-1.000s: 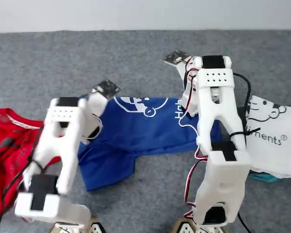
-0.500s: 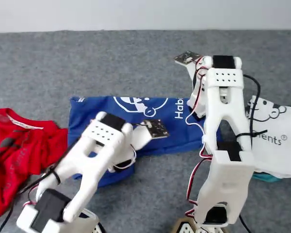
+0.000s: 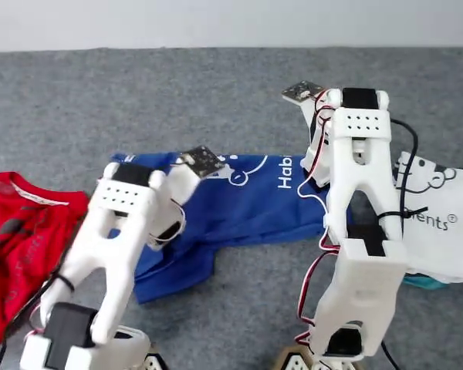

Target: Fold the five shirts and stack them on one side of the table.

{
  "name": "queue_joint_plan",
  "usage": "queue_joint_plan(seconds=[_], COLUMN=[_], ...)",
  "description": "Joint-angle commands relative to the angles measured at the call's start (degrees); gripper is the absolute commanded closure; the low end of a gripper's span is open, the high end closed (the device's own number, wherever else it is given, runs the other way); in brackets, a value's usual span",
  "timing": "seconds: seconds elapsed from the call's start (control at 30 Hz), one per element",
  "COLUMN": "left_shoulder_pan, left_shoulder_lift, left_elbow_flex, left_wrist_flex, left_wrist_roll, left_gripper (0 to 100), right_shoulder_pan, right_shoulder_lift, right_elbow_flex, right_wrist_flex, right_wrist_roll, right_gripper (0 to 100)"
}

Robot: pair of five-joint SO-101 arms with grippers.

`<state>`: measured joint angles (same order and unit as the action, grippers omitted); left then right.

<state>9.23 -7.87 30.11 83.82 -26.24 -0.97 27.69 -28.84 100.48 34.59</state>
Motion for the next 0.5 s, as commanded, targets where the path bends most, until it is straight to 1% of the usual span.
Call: queue_joint_plan(seconds=[0.0, 0.17, 0.4, 0.47], left_shoulder_pan=[0.53, 0.7, 0.62, 0.7], left_shoulder_lift=[0.35, 3.34, 12.57, 12.75], left_elbow_flex=[-1.54, -1.19, -1.54, -1.54], left_wrist_flex=[0.62, 0.18, -5.36, -6.15], left_wrist_roll=[0.35, 0.26, 0.35, 0.62], left_gripper=[83, 82, 83, 86], right_shoulder_pan=[0.84, 0.92, 0.75, 0.84], right_shoulder_lift=[-2.95, -2.95, -2.95, -2.95], right_elbow_flex=[-0.35, -0.35, -0.35, -0.35], right_wrist_flex=[2.24, 2.33, 2.33, 2.33], right_wrist_roll=[-0.44, -0.44, -0.53, -0.53], right_gripper=[95.5, 95.5, 95.4, 95.4])
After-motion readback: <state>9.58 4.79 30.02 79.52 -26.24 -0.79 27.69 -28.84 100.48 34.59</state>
